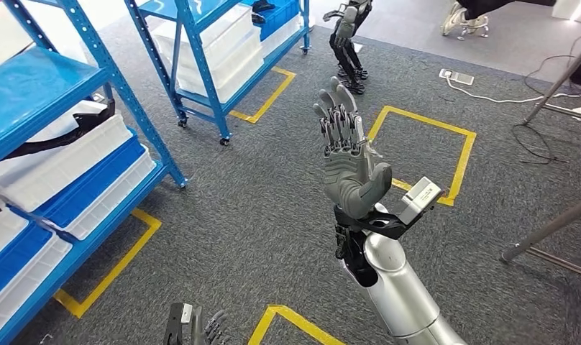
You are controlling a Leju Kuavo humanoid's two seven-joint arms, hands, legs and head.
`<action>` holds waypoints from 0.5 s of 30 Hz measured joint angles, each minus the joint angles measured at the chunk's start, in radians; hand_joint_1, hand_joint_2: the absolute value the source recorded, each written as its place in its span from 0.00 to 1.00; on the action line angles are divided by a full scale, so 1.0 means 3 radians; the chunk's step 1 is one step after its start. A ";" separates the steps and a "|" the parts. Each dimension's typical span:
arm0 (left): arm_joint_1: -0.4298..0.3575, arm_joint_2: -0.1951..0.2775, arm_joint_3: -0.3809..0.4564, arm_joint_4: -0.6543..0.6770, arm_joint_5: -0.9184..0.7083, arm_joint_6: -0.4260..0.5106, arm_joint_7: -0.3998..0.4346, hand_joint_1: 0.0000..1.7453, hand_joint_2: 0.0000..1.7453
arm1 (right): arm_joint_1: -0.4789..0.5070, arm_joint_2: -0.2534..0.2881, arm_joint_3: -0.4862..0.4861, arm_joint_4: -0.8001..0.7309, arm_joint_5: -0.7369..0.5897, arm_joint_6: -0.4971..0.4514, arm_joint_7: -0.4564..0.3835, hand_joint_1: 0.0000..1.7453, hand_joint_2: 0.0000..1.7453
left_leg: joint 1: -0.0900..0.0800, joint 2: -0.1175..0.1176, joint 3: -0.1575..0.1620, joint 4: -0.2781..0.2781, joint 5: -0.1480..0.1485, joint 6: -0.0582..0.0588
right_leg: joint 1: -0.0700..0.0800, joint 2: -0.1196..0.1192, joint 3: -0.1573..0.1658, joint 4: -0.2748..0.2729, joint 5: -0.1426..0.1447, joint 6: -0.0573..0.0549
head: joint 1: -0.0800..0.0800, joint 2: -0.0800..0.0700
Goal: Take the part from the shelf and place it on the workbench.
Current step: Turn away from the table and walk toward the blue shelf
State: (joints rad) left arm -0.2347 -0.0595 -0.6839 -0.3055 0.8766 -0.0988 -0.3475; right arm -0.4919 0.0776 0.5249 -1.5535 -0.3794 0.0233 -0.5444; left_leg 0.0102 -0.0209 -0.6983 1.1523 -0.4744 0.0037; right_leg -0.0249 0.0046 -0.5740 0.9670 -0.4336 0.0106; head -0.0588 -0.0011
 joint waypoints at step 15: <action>-0.0016 0.0015 -0.0003 -0.0009 0.0000 -0.0006 -0.0009 0.00 0.00 | -0.0011 -0.0004 0.0006 -0.0006 0.0035 0.0027 -0.0011 0.00 0.00 | -0.0082 0.0105 0.0452 -0.0806 0.0353 0.0200 | 0.0056 -0.0084 -0.0151 0.0529 -0.0369 0.0081 | 0.0009 0.0000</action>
State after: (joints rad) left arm -0.2396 -0.0551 -0.6848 -0.3080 0.8766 -0.1007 -0.3503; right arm -0.4953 0.0765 0.5268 -1.5553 -0.3689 0.0313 -0.5477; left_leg -0.0143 0.0106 -0.5627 0.9104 -0.3684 0.0636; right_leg -0.0080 -0.0206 -0.6194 1.1257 -0.5442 0.0350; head -0.0562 -0.0011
